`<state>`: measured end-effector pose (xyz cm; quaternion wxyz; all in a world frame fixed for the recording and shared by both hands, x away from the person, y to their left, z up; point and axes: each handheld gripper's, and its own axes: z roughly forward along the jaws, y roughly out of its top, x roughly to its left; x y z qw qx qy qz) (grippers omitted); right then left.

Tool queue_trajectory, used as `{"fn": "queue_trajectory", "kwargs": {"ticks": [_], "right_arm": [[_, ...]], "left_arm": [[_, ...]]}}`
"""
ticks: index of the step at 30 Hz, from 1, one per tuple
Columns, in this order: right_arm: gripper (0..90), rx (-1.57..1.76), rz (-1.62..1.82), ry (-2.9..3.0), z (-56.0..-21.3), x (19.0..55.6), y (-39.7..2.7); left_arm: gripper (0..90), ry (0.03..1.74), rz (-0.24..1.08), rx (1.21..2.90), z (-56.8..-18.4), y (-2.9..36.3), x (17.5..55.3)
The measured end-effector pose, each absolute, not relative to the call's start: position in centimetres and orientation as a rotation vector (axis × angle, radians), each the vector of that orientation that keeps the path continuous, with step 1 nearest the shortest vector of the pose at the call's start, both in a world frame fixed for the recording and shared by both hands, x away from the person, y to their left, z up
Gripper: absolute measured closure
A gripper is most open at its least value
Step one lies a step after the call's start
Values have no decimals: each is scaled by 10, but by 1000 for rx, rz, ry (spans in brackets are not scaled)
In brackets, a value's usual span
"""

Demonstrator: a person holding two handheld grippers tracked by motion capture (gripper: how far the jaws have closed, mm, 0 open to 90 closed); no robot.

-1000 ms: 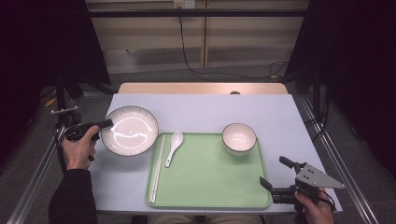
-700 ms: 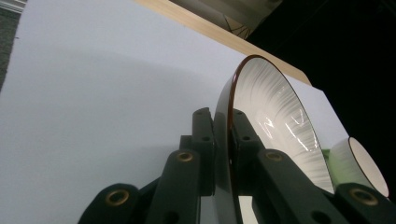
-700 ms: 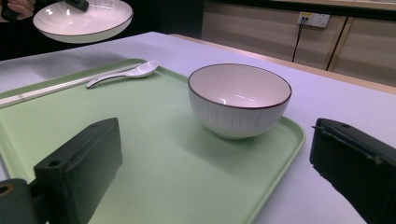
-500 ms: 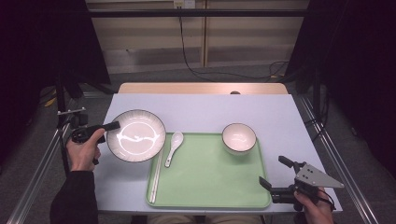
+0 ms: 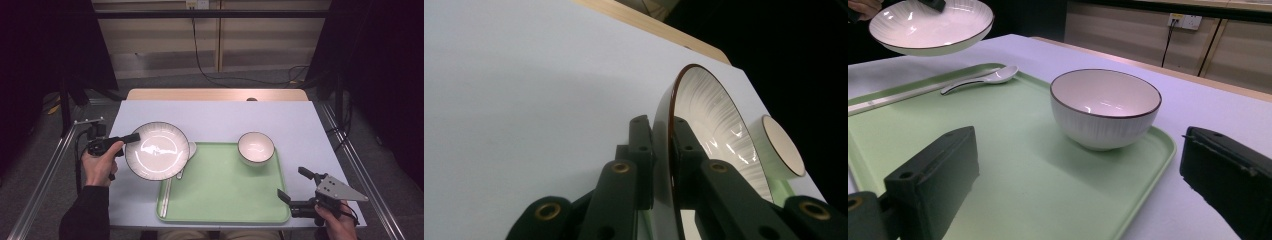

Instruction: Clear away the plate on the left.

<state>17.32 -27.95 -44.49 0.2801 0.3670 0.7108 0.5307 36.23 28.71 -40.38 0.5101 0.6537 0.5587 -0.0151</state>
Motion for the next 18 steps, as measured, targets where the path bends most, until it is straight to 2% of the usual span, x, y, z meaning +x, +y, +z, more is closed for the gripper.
{"fn": "queue_trajectory", "kwargs": {"ticks": [3,18], "right_arm": [[17,980,1423,1904,-445,173,-279],[16,977,1423,1898,-445,173,-279]], "left_arm": [[827,1323,-22,1585,-397,276,357],[823,1198,-134,1680,-397,225,352]]}}
